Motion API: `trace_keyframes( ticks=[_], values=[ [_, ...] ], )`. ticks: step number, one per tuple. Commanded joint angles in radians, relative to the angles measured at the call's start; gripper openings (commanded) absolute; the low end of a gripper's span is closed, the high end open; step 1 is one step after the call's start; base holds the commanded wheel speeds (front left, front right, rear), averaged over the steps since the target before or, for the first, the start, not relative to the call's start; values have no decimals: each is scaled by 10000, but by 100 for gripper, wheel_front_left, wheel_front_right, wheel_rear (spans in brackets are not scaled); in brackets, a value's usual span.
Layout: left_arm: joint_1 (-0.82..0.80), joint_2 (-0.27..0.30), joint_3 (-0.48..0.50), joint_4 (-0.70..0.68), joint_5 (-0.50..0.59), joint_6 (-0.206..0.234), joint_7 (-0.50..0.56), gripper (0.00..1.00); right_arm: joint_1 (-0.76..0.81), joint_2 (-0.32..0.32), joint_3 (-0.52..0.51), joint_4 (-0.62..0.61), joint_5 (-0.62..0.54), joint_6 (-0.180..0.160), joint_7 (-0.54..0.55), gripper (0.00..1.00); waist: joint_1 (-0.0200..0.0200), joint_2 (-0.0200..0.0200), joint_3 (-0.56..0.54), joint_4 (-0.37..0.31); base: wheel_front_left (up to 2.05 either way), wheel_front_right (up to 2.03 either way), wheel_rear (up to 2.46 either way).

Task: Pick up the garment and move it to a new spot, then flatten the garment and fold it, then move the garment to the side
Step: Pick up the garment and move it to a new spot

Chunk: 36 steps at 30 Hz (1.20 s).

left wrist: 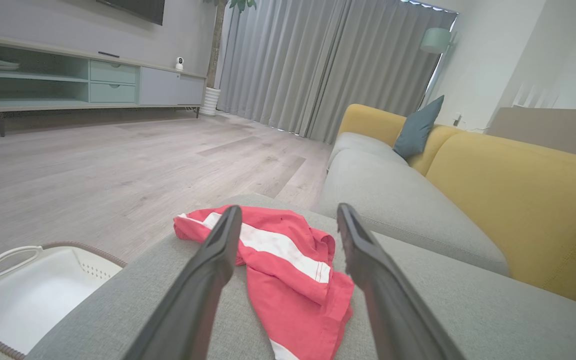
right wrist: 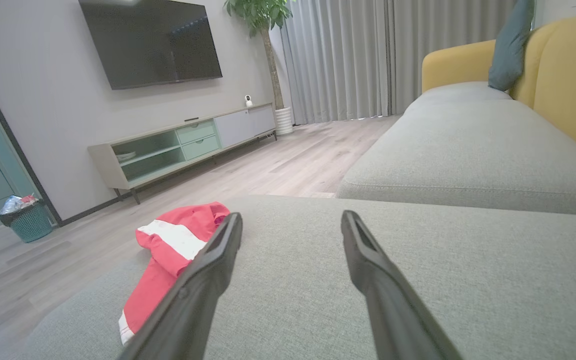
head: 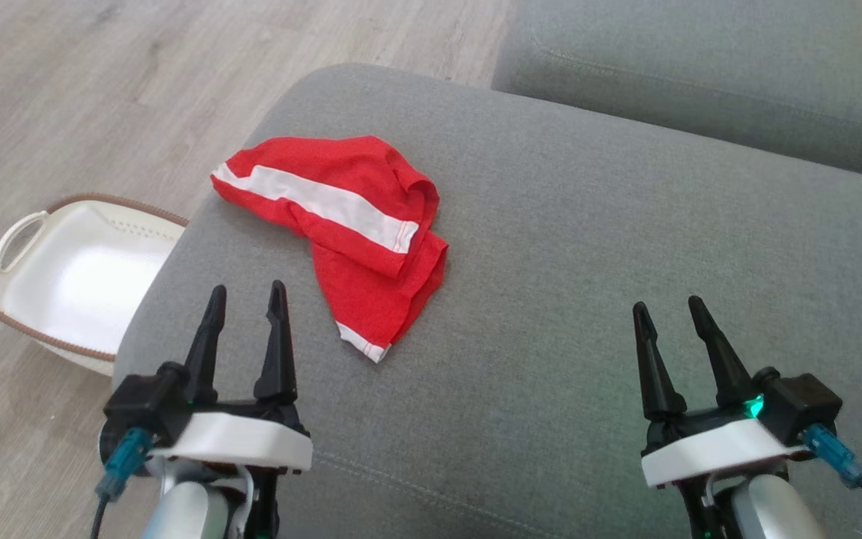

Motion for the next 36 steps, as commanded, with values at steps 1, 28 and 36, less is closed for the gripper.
trace_keyframes(
  ticks=[1,28,36],
  values=[
    [-303,29,422,-383,83,32,-53,100,-293,-32,205,-281,69,-7,-51,100,0,0,67,-71,0,0,0],
    [-6279,2498,1525,4225,187,-2093,2048,100,-1603,-32,-1871,-2759,-1545,-7,1007,100,0,0,3843,-1826,0,0,0],
    [-8107,3775,-698,6001,-2460,-2189,4848,100,-1813,-32,-1890,-3593,-1613,-7,1238,100,0,0,4865,-2394,0,0,0]
  ],
)
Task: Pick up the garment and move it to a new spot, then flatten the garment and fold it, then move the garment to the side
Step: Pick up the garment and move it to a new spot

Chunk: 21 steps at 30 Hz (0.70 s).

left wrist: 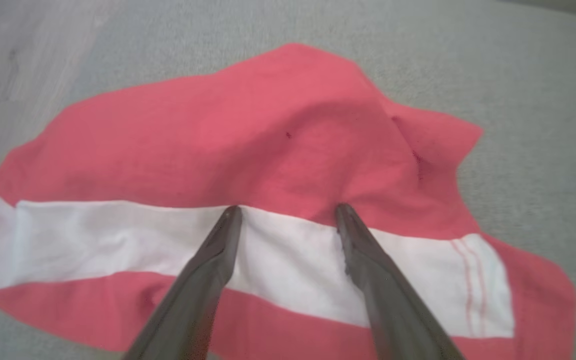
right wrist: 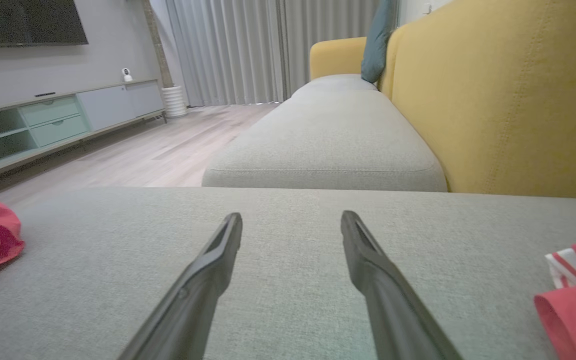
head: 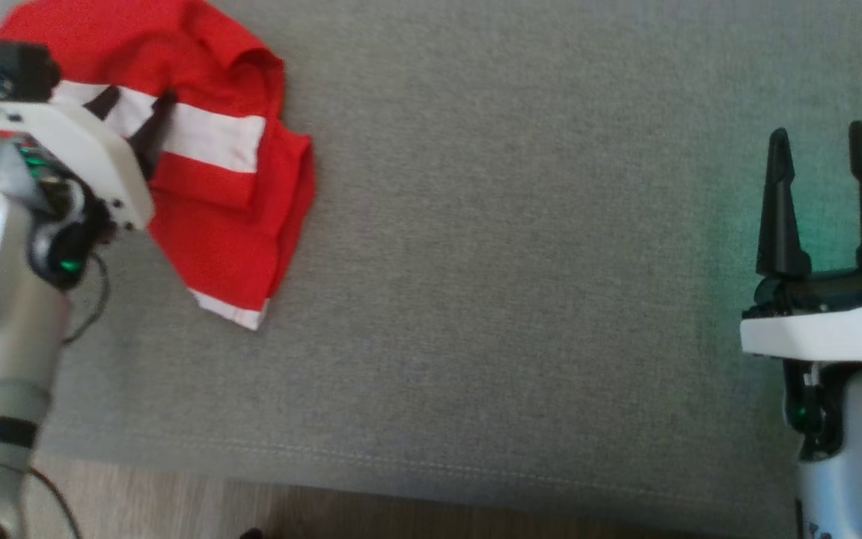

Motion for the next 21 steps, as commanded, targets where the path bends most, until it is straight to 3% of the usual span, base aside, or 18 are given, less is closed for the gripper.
trace_keyframes(
  ticks=[1,5,10,11,12,17,21],
  values=[
    [-541,910,77,-134,-329,15,186,100,-267,-26,232,-477,-26,-7,33,100,-3,1,475,-363,0,0,0],
    [-1038,1425,-611,400,-1076,14,535,100,-255,-26,189,-645,-9,-7,23,100,-3,1,771,-563,0,0,0],
    [-1432,1656,-1274,1129,-1671,13,938,100,-255,-26,141,-695,28,-7,-40,100,-3,1,878,-715,0,0,0],
    [-1461,1670,-1445,1210,-1773,13,1018,42,-254,-26,128,-692,35,-7,-49,100,-3,1,868,-730,0,0,0],
    [-1475,1675,-1613,1253,-1898,13,1083,0,-255,-26,112,-688,42,-7,-54,100,-3,1,851,-738,0,0,0],
    [-1501,1680,-2113,1336,-2635,13,974,0,-280,-26,57,-618,49,-7,-73,100,-3,1,617,-680,0,0,0],
    [-1648,1772,-2226,1346,-2748,12,-104,0,-280,-26,133,-463,88,-7,-130,100,-3,1,212,-646,0,0,0]
  ],
)
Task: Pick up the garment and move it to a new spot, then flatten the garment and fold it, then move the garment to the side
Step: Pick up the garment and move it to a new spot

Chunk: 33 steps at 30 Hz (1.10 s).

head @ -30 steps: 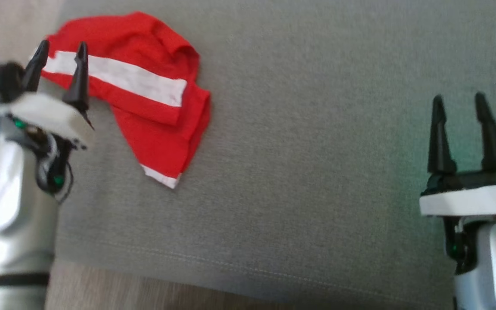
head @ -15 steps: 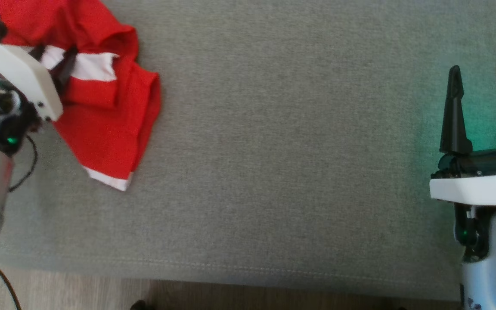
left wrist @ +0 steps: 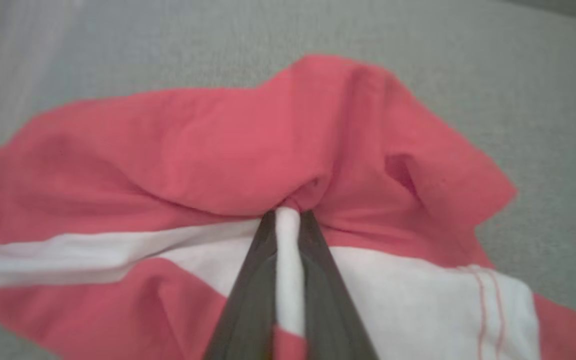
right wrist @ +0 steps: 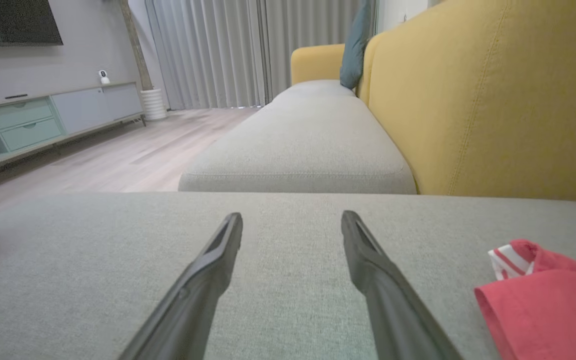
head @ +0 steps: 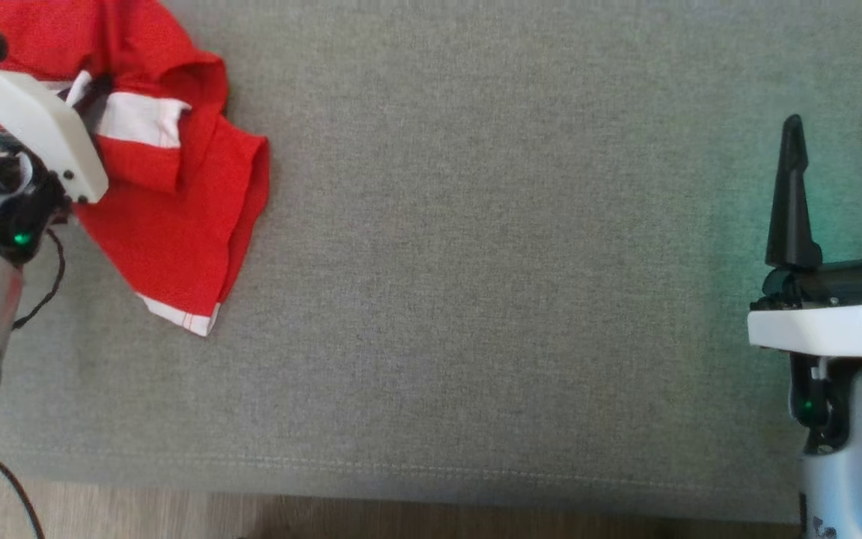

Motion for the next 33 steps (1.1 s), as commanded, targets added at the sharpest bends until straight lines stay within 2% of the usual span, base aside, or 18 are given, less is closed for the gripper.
trace_keyframes(
  ticks=[1,8,12,17,18,24,29,33],
  values=[
    [-174,562,347,-120,-11,10,-529,0,-112,-26,252,-218,63,-7,-81,100,-1,0,-317,24,0,0,0],
    [-302,134,574,-256,10,56,-2482,0,26,-26,339,182,207,-7,-229,100,-1,0,-1307,22,0,0,0],
    [-158,-282,609,-826,123,349,-3356,0,130,-26,378,432,335,-7,-323,100,-1,0,-1985,-47,0,0,0],
    [267,-929,658,-2198,162,1179,-4002,0,237,-26,360,587,447,-7,-361,100,-1,0,-2538,-187,0,0,0],
    [571,-1271,620,-2858,139,1569,-4098,0,290,-26,360,643,480,-7,-386,100,-1,0,-2738,-275,0,0,0],
    [1464,-2392,236,-4576,296,2872,-4249,0,296,-26,369,638,597,-7,-421,100,-1,0,-2980,-699,0,0,0],
    [1984,-3473,-387,-4964,461,3671,-4226,0,233,-26,424,608,623,-7,-396,100,-1,0,-2944,-1193,0,0,0],
    [2065,-3956,-981,-4588,800,4147,-4399,0,140,-26,449,452,494,-7,-292,100,-1,0,-2747,-1630,0,0,0]
  ],
)
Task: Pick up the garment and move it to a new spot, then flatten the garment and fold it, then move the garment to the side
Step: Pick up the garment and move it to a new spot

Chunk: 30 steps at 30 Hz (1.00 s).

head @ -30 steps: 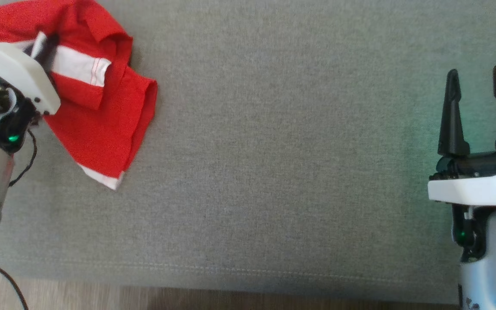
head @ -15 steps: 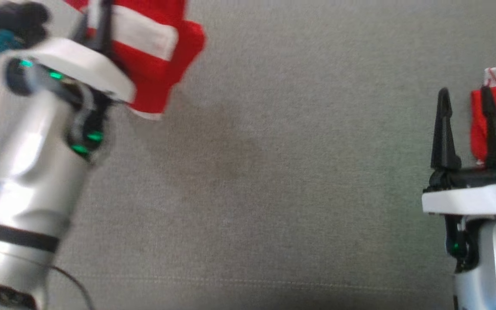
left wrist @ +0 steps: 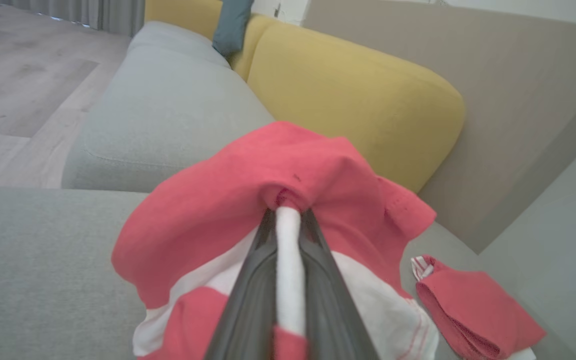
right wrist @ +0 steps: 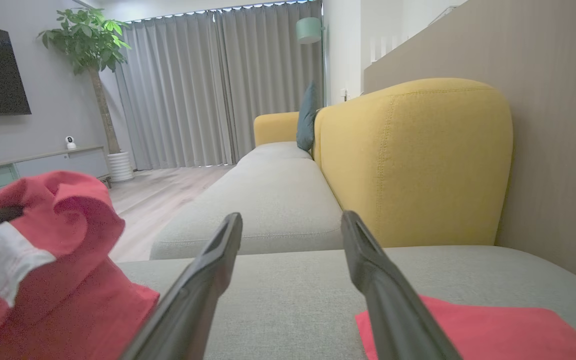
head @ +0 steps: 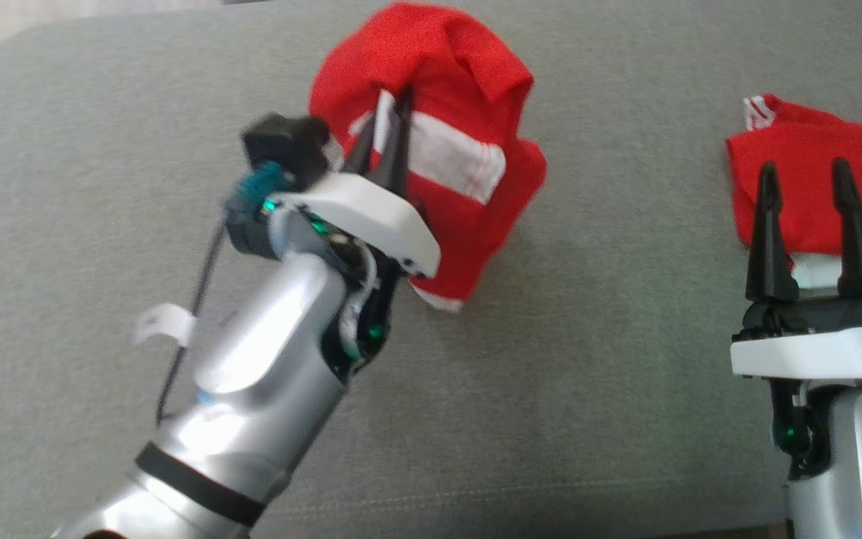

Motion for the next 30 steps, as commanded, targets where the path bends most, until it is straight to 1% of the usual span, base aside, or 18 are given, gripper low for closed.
trace_keyframes(
  ticks=[1,7,9,10,11,12,13,14,17,20,21,24,27,30],
  values=[
    [-343,48,150,-25,136,154,-175,0,-351,-31,259,-443,-73,-7,63,100,0,0,188,-340,0,0,0],
    [-425,-134,-396,1237,229,454,-529,0,-486,-31,300,-619,-41,-7,110,100,0,0,469,-981,0,0,0],
    [-469,-141,-731,1409,88,491,-587,0,-490,-31,372,-599,-18,-7,92,100,0,0,533,-1167,0,0,0],
    [-477,-143,-959,1446,-35,488,-603,5,-489,-31,392,-584,-6,-7,77,100,0,0,559,-1227,0,0,0],
    [-478,-144,-1215,1479,-180,460,-613,38,-490,-31,400,-564,14,-7,57,100,0,0,575,-1282,0,0,0],
    [-480,-145,-1498,1523,-325,432,-619,79,-491,-31,393,-538,35,-7,34,100,0,0,582,-1318,0,0,0],
    [-490,-145,-1805,1556,-472,370,-623,100,-494,-31,387,-511,53,-7,12,100,0,0,584,-1347,0,0,0],
    [-490,-145,-1805,1556,-472,370,-623,100,-494,-31,387,-511,53,-7,12,100,0,0,584,-1347,0,0,0],
    [-585,-146,-2595,1552,-907,194,-632,100,-506,-31,355,-422,76,-7,-44,100,0,0,563,-1373,0,0,0],
    [-786,-147,-2926,1532,-1180,253,-646,100,-500,-31,266,-324,70,-7,-82,100,0,0,487,-1300,0,0,0],
    [-949,-147,-2767,1435,-1125,389,-651,100,-485,-31,223,-285,80,-7,-104,100,0,0,430,-1209,0,0,0],
    [-1057,-147,-2158,1243,-691,529,-653,100,-432,-31,194,-264,102,-7,-132,100,0,0,356,-1030,0,0,0],
    [-970,-102,-1257,972,-13,519,-654,100,-348,-31,258,-215,148,-7,-166,100,0,0,263,-860,0,0,0],
    [-687,262,-288,478,703,456,-655,100,-263,-31,278,-159,210,-7,-223,100,0,0,186,-685,0,0,0]
  ],
)
